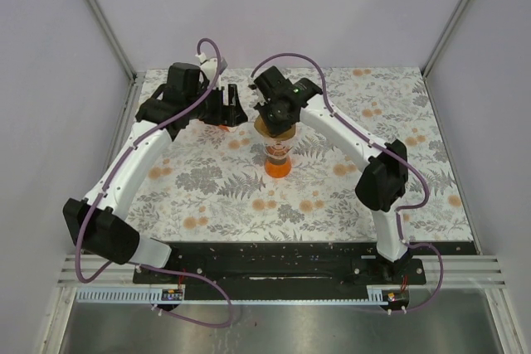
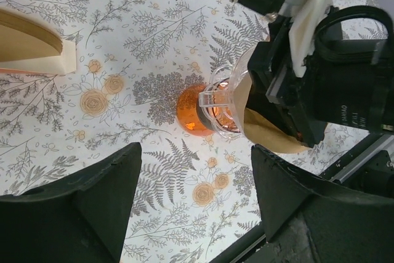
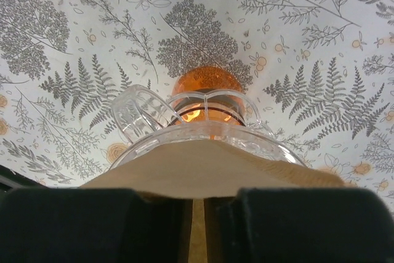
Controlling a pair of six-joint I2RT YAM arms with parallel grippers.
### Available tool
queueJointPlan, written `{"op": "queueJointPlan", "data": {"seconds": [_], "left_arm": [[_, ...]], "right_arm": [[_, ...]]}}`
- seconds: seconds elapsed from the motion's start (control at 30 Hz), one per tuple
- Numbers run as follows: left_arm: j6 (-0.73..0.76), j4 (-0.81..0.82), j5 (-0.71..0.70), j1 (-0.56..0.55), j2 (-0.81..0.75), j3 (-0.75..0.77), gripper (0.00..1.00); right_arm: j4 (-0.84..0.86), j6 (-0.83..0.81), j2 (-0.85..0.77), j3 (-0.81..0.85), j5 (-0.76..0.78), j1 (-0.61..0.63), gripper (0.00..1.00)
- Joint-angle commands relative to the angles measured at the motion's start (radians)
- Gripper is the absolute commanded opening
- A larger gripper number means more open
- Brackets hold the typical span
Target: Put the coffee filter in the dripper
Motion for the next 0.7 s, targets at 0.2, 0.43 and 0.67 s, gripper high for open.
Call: {"op": "queueJointPlan", "data": {"seconds": [0.2, 0.43, 0.67], "left_arm": [[-0.012, 0.056, 0.043, -0.018, 0.016, 0.010, 0.76], [-0.006, 0.055, 0.020, -0.061, 0.054, 0.036, 0.72], [0.006, 0.058, -0.011, -0.083, 0.085, 0.067, 0.62]], "right_arm": [[-0.055, -0.023, -0.068, 0.094, 0.040, 0.012, 0.29], [-0.061, -0.023, -0.082, 0.134, 0.009, 0.010, 0.35], [-0.035, -0.023, -0.153, 0.126, -0.012, 0.013, 0.38]]}}
